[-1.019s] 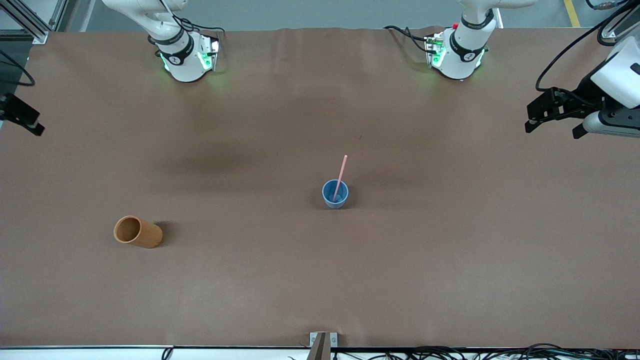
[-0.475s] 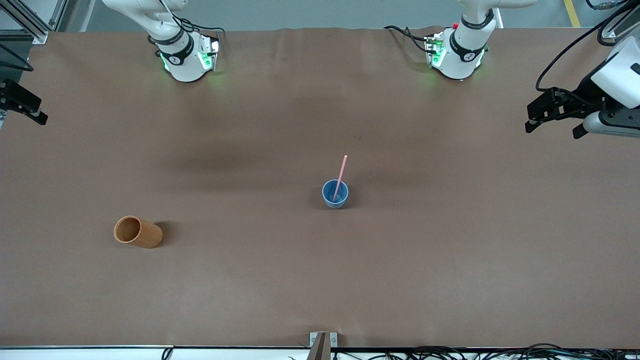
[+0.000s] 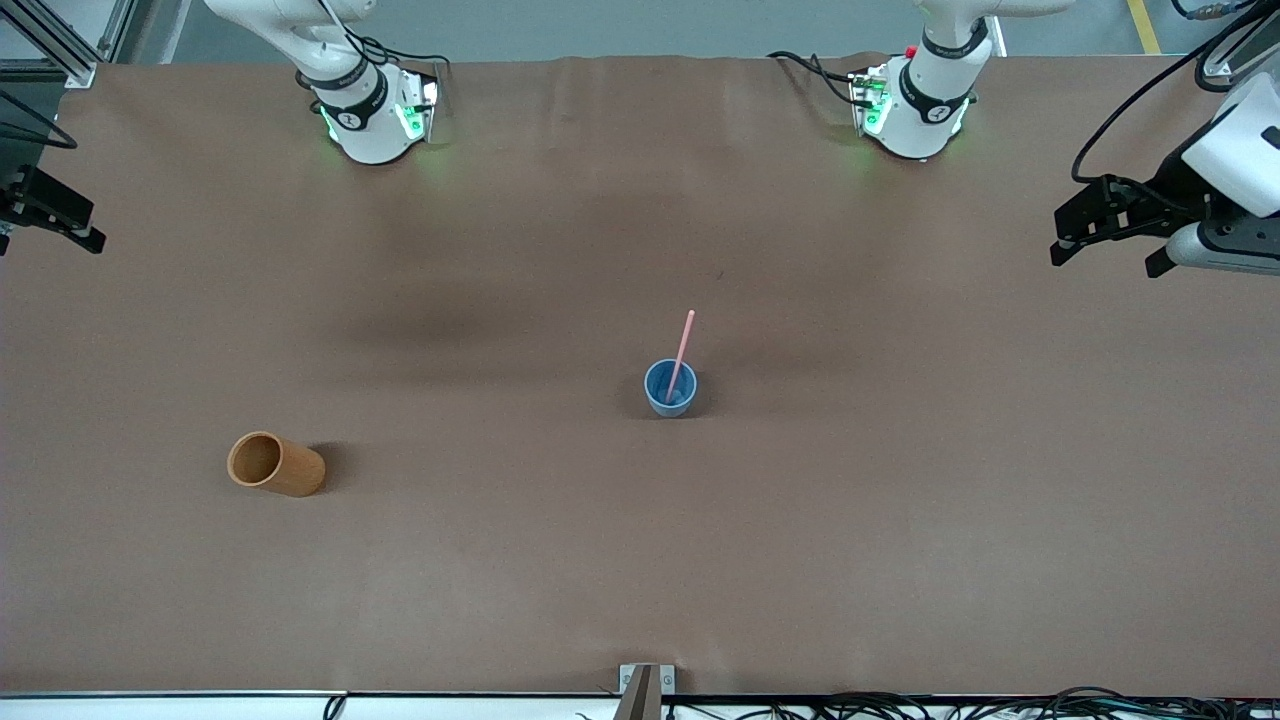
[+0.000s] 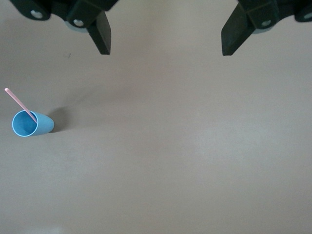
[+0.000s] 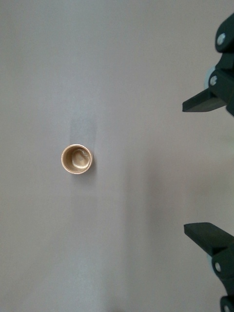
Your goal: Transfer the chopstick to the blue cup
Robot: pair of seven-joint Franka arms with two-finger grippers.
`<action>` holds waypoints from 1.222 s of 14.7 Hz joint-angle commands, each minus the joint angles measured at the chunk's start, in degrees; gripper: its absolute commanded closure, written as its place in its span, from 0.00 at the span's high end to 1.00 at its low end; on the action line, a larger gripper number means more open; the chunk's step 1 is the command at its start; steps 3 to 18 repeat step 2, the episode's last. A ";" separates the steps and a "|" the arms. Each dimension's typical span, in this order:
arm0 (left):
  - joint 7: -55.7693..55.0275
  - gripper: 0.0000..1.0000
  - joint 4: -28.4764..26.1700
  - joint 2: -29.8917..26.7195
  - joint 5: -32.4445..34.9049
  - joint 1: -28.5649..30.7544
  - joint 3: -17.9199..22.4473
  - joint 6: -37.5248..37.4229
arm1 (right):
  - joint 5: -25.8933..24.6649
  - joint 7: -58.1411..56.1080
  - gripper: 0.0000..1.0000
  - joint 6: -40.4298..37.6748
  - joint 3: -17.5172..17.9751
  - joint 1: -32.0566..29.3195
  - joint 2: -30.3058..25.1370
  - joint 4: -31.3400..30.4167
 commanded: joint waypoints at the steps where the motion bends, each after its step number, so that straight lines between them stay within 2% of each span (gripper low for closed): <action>1: -0.10 1.00 1.13 0.36 -0.05 0.37 -0.19 -0.96 | 0.06 -0.73 1.00 -0.32 0.20 -0.28 0.15 -0.04; 18: -0.10 1.00 1.13 0.36 -0.13 0.37 -0.27 -0.96 | 0.06 -0.55 1.00 -0.32 0.20 -0.28 0.15 -0.13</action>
